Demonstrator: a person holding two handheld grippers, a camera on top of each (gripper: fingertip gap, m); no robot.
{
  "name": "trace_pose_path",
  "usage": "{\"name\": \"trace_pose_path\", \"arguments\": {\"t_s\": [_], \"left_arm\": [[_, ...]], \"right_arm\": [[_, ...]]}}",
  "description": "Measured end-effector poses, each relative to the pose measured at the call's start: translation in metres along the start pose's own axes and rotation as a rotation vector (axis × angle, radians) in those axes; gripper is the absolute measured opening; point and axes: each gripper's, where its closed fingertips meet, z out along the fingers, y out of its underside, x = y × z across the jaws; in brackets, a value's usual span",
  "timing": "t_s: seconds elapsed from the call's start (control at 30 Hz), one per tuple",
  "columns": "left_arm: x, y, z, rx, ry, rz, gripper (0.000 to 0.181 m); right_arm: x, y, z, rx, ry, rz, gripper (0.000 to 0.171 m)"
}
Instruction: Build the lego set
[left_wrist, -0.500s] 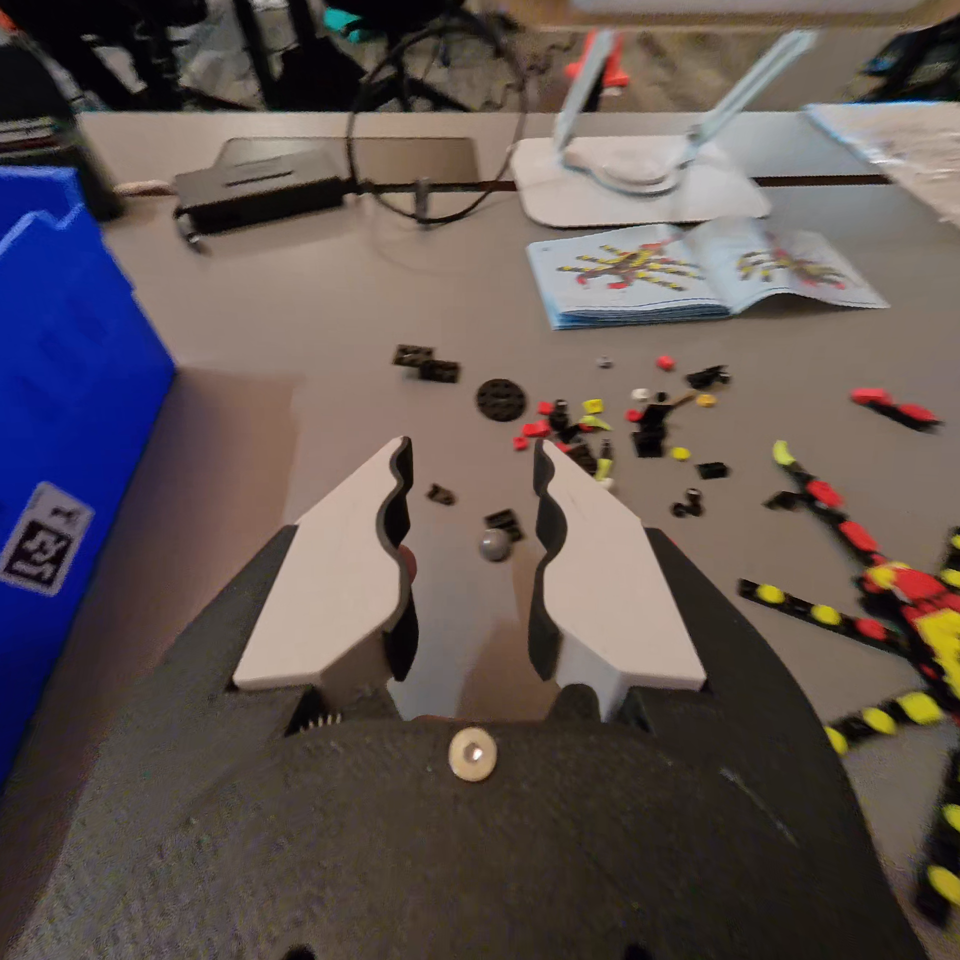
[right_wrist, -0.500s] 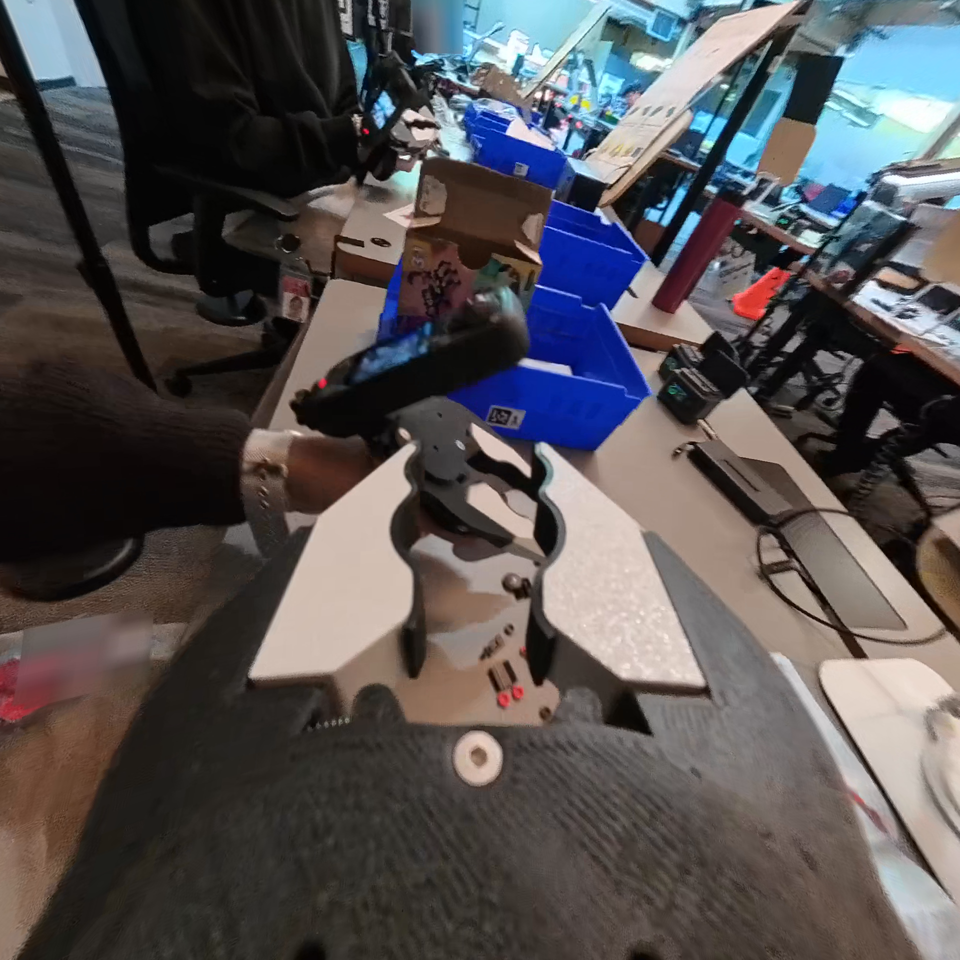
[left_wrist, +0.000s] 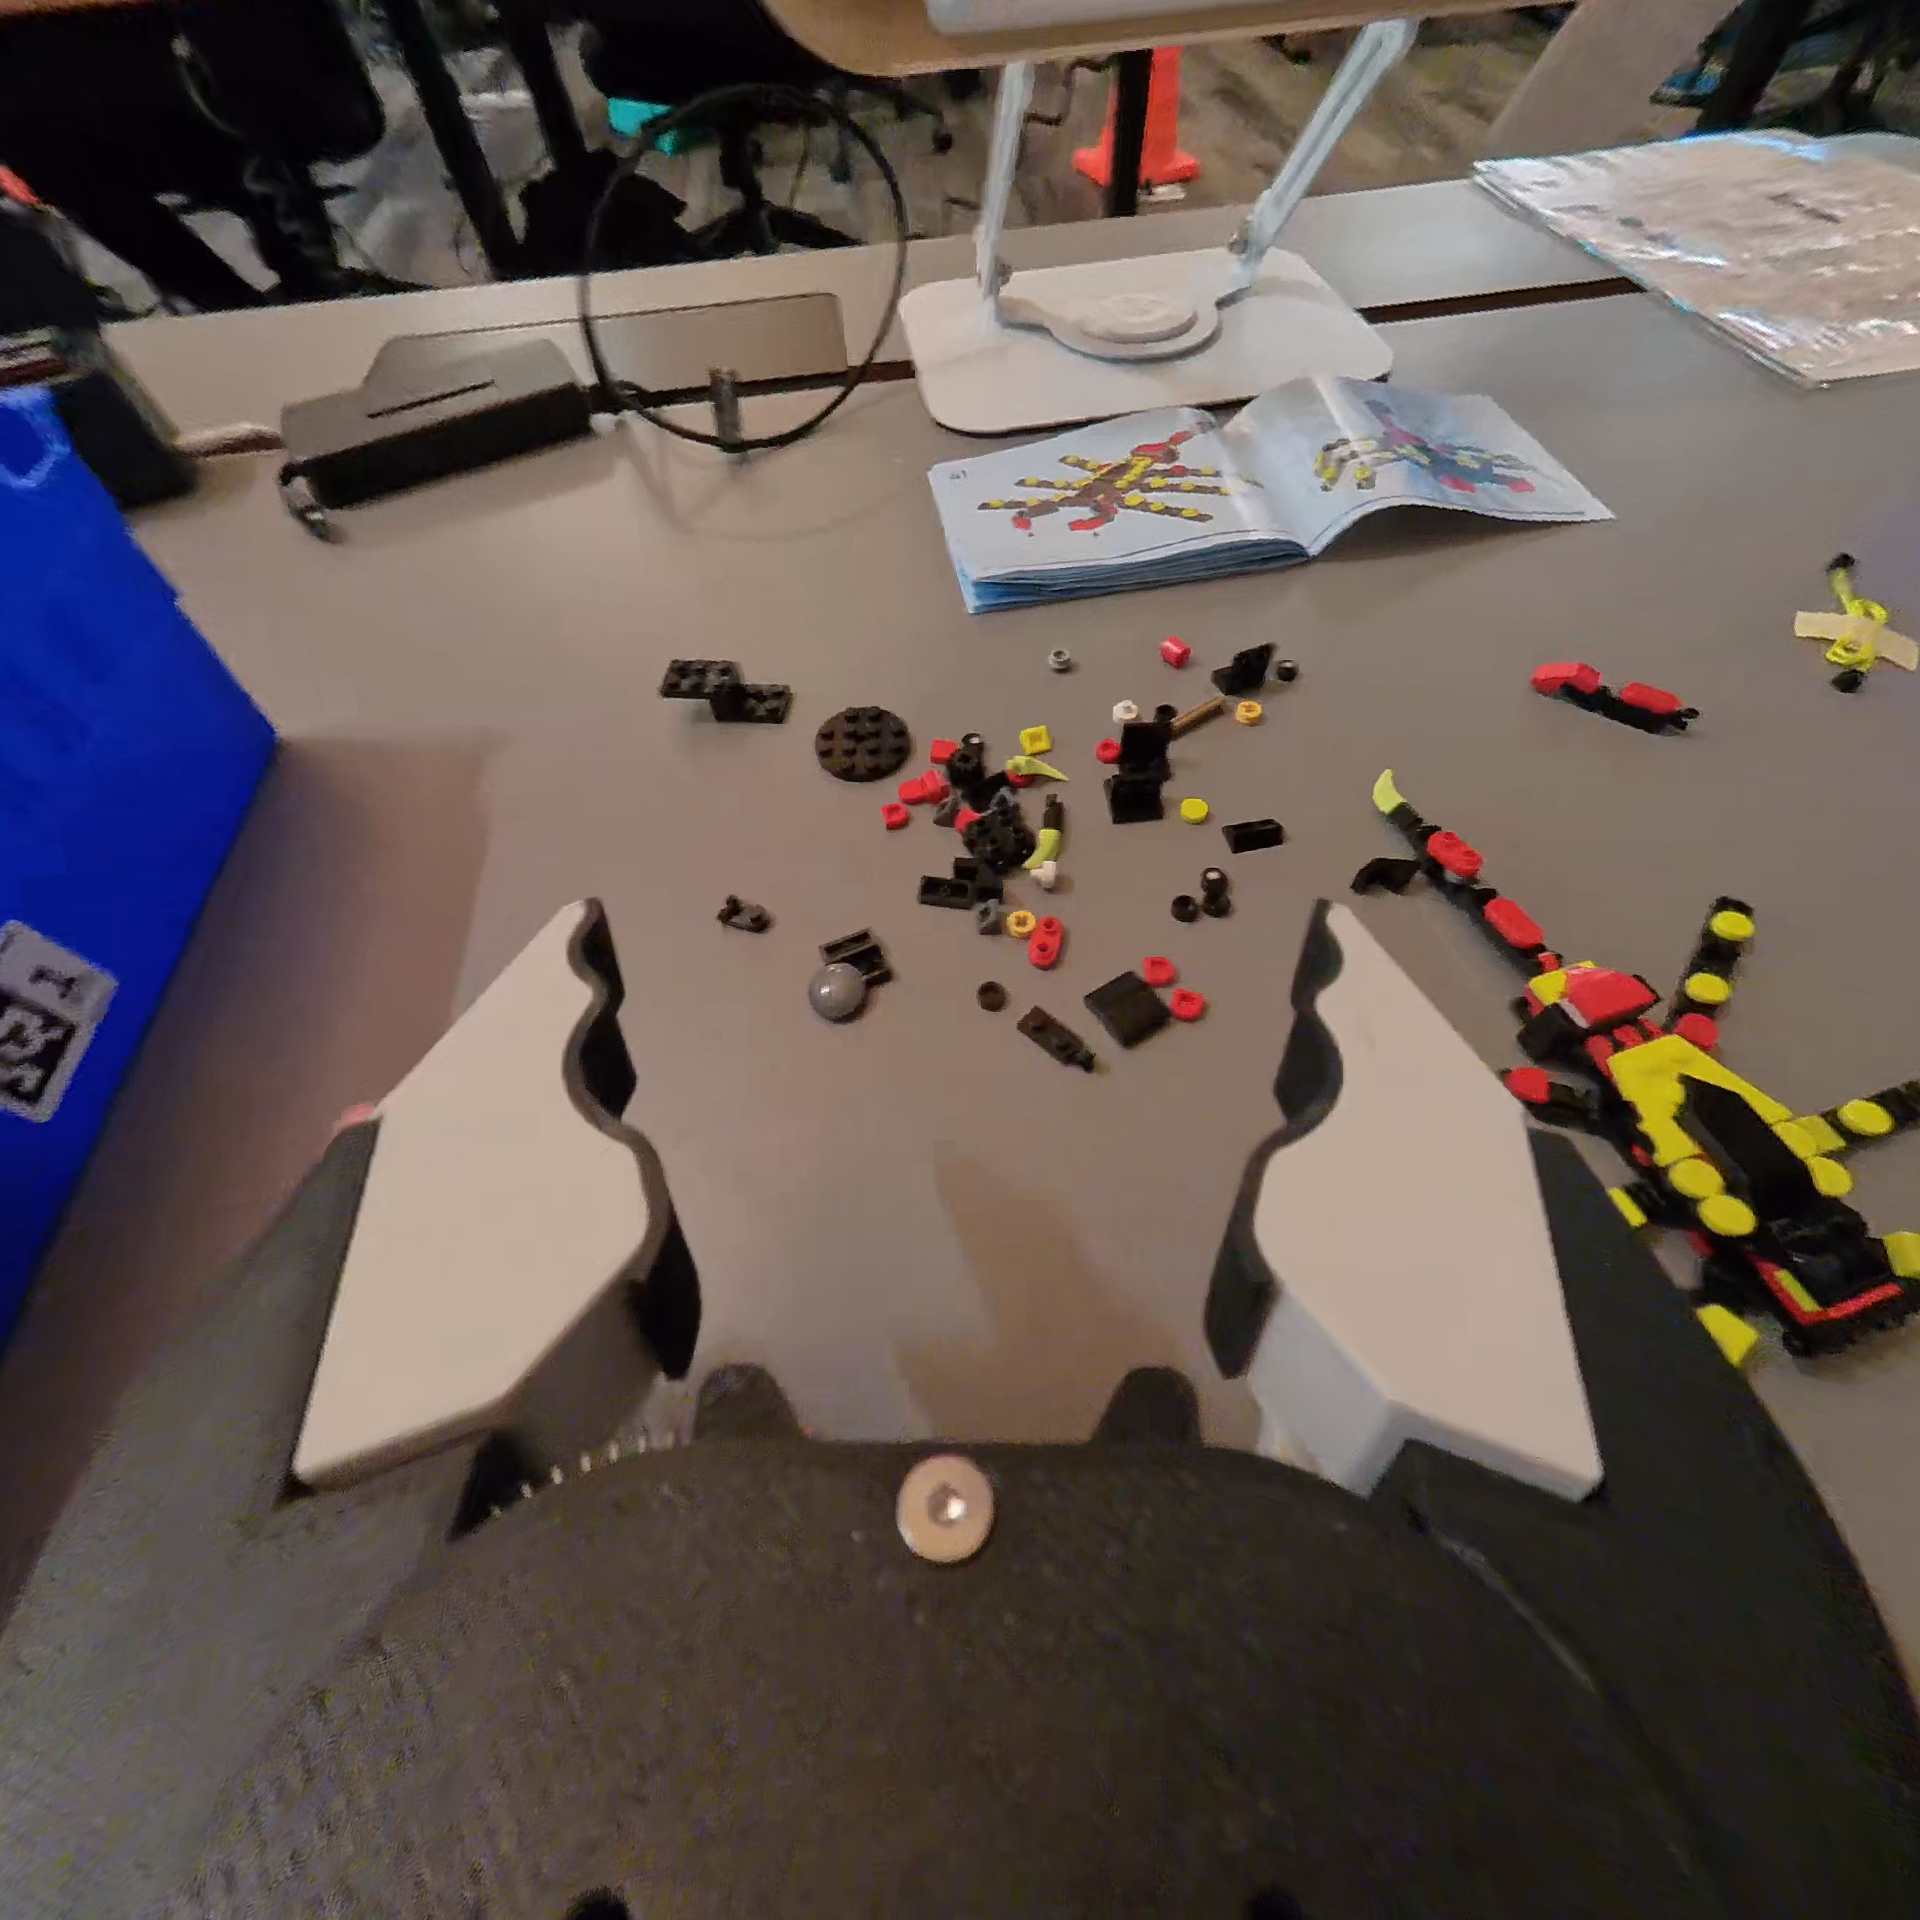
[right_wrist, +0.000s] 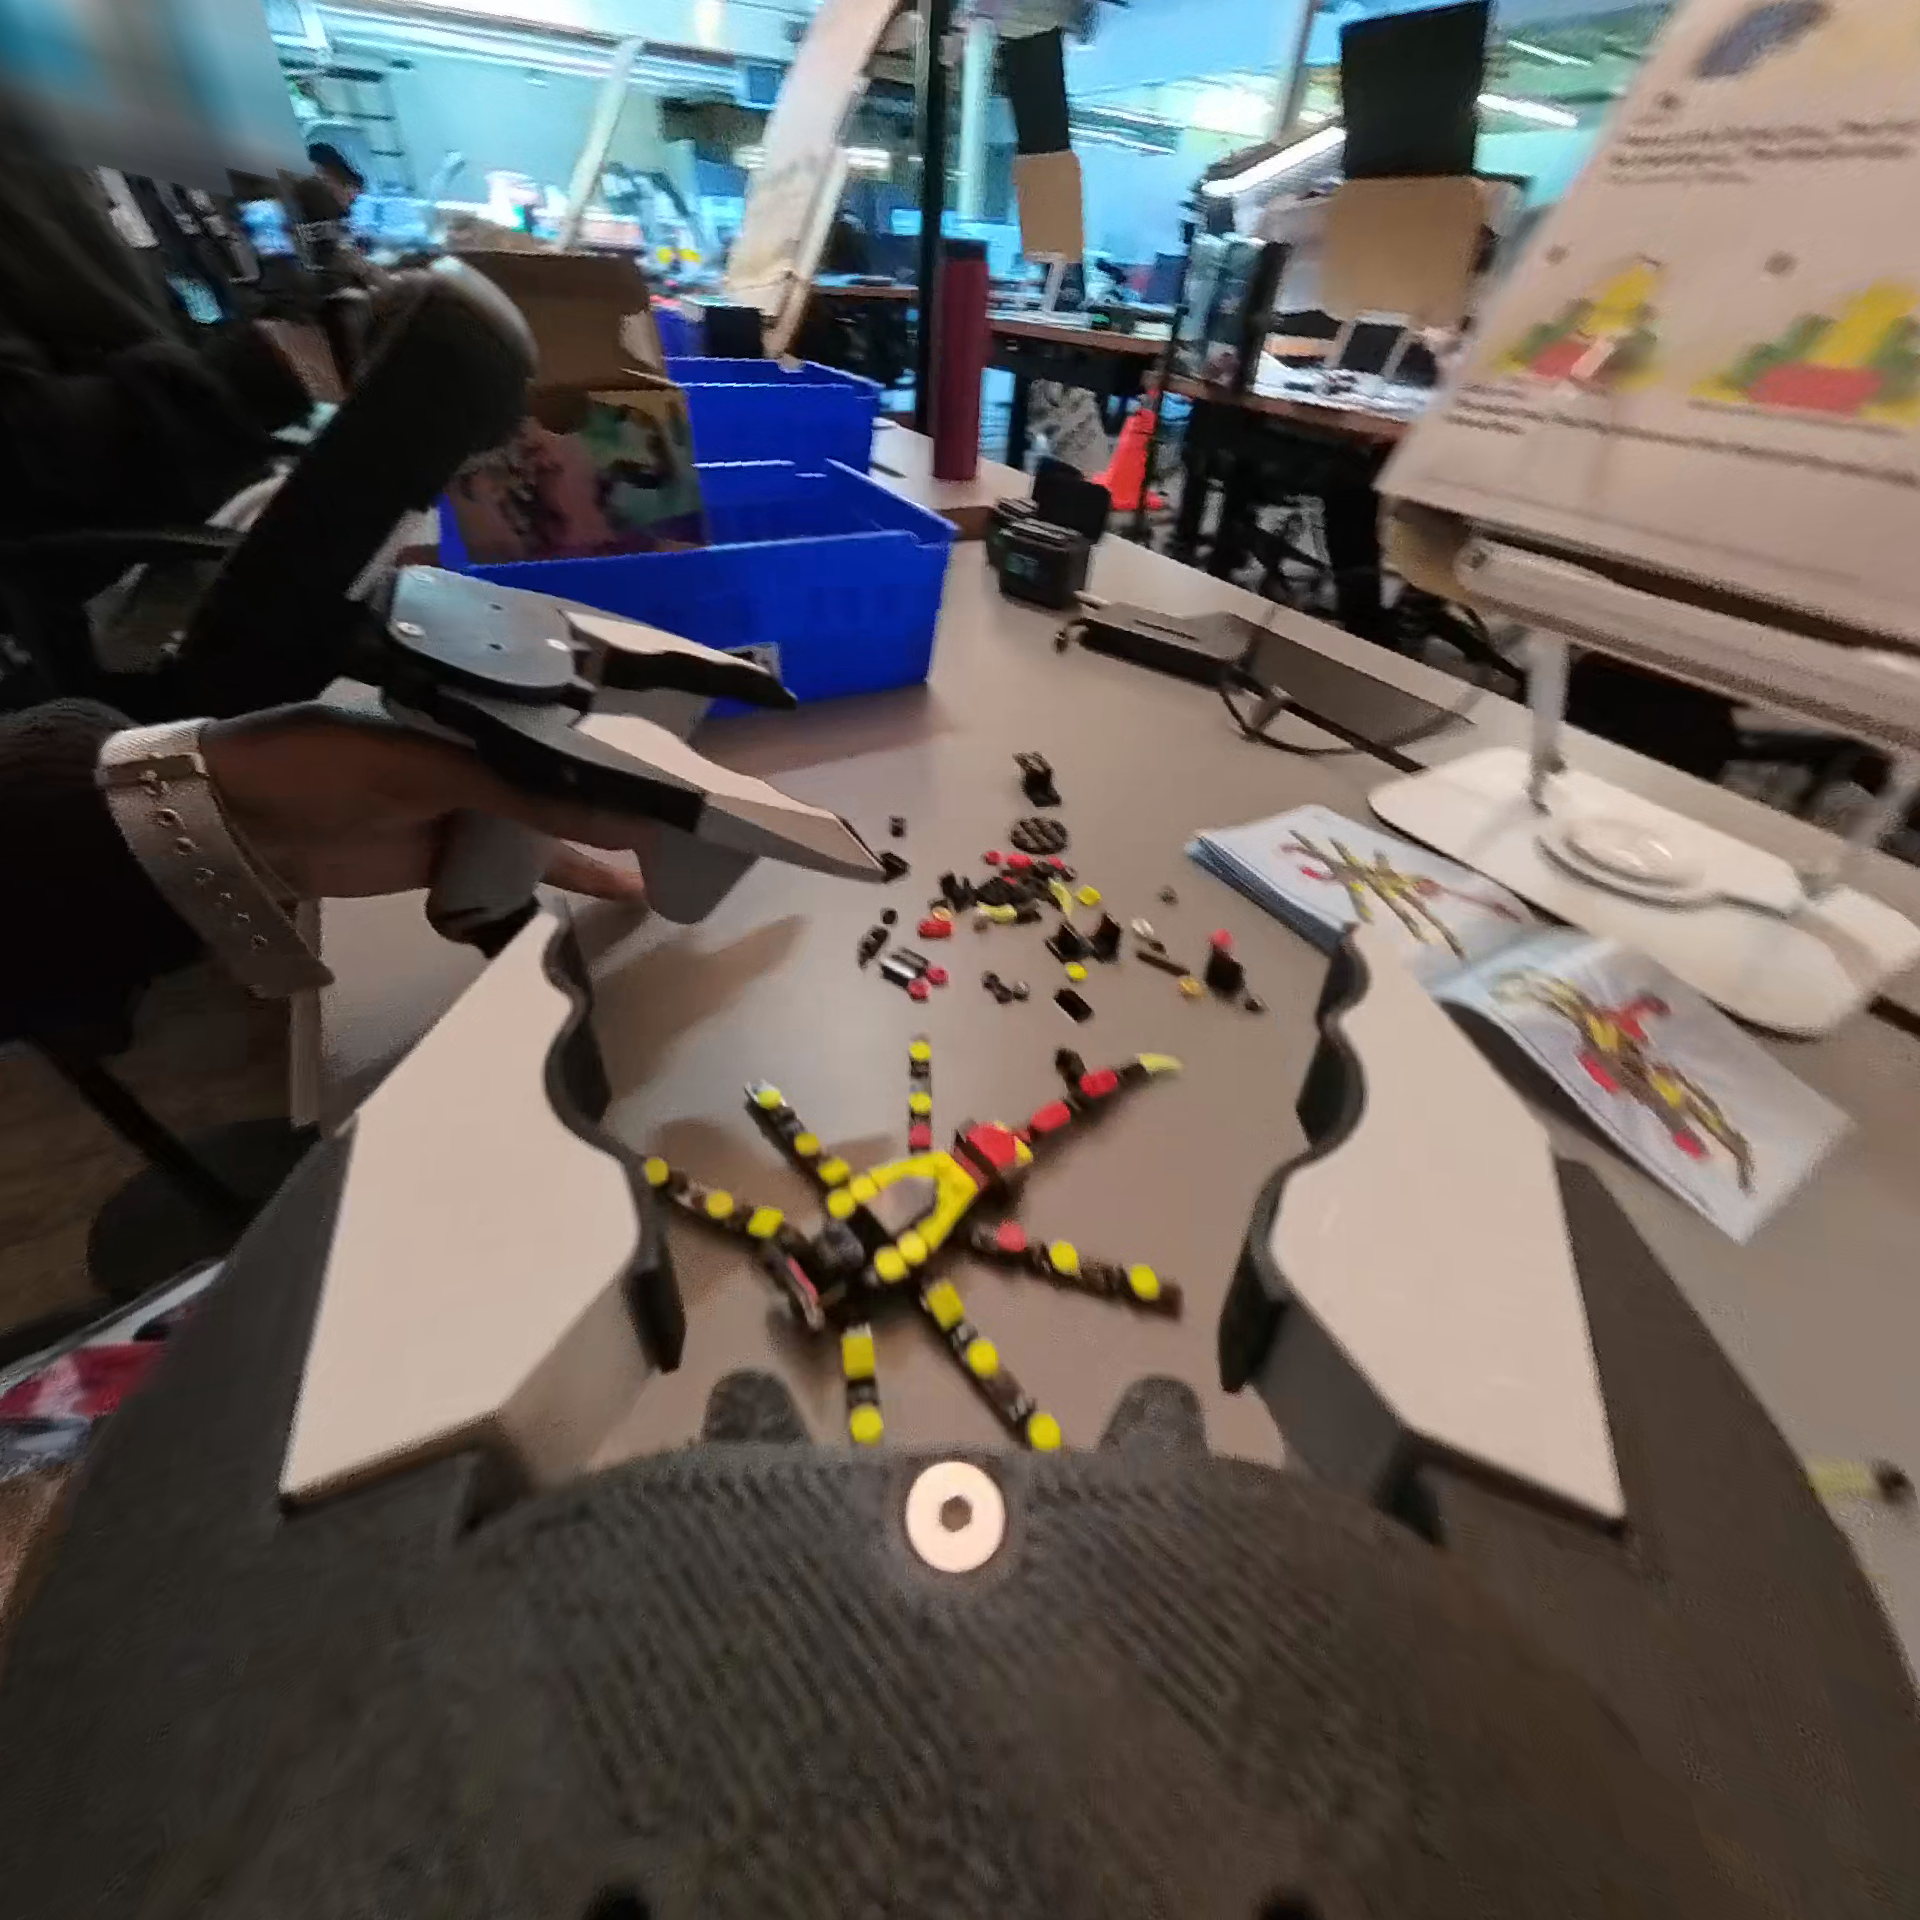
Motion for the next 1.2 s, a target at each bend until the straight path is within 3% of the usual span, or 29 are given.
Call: {"name": "trace_pose_path", "arguments": {"t_s": [0.1,0.17,0.2,0.33,0.37,0.4,0.43,0.47,0.53,0.6,0.7,0.9,1.2], "left_arm": [[0.016,-0.015,0.006,0.064,0.045,0.014,0.134],[0.019,-0.031,0.009,0.133,0.03,0.01,0.136],[0.021,-0.038,0.011,0.158,0.028,-0.001,0.136],[0.033,-0.055,0.02,0.238,0.11,-0.026,0.135],[0.041,-0.061,0.019,0.274,0.167,-0.014,0.127],[0.052,-0.065,0.016,0.305,0.231,0.008,0.108],[0.067,-0.066,0.012,0.327,0.316,0.047,0.069],[0.085,-0.066,0.006,0.342,0.407,0.103,0.047],[0.098,-0.069,0.003,0.379,0.408,0.18,0.001],[0.104,-0.068,0.004,0.408,0.365,0.274,0.0],[0.111,-0.053,0.011,0.35,0.375,0.368,0.0],[0.107,-0.053,0.011,0.335,0.427,0.272,0.0],[0.105,-0.05,0.013,0.296,0.443,0.229,0.0]], "right_arm": [[0.023,0.007,-0.037,0.014,0.11,0.045,0.136],[0.029,0.005,-0.064,0.023,0.142,0.089,0.148],[0.027,0.0,-0.078,0.05,0.116,0.108,0.157],[0.019,-0.022,-0.124,0.192,-0.026,0.24,0.158],[0.015,-0.02,-0.13,0.195,-0.094,0.276,0.139],[0.005,-0.011,-0.134,0.161,-0.187,0.287,0.094],[0.002,0.003,-0.135,0.102,-0.234,0.279,0.05],[0.009,0.022,-0.133,0.027,-0.199,0.266,0.021],[0.03,0.057,-0.129,-0.09,-0.055,0.213,0.027],[0.028,0.07,-0.129,-0.147,-0.061,0.144,0.017],[0.023,0.077,-0.123,-0.186,-0.06,0.128,0.023],[0.029,0.106,-0.115,-0.35,0.02,0.049,0.049],[0.037,0.105,-0.116,-0.341,0.056,0.066,0.049]]}}
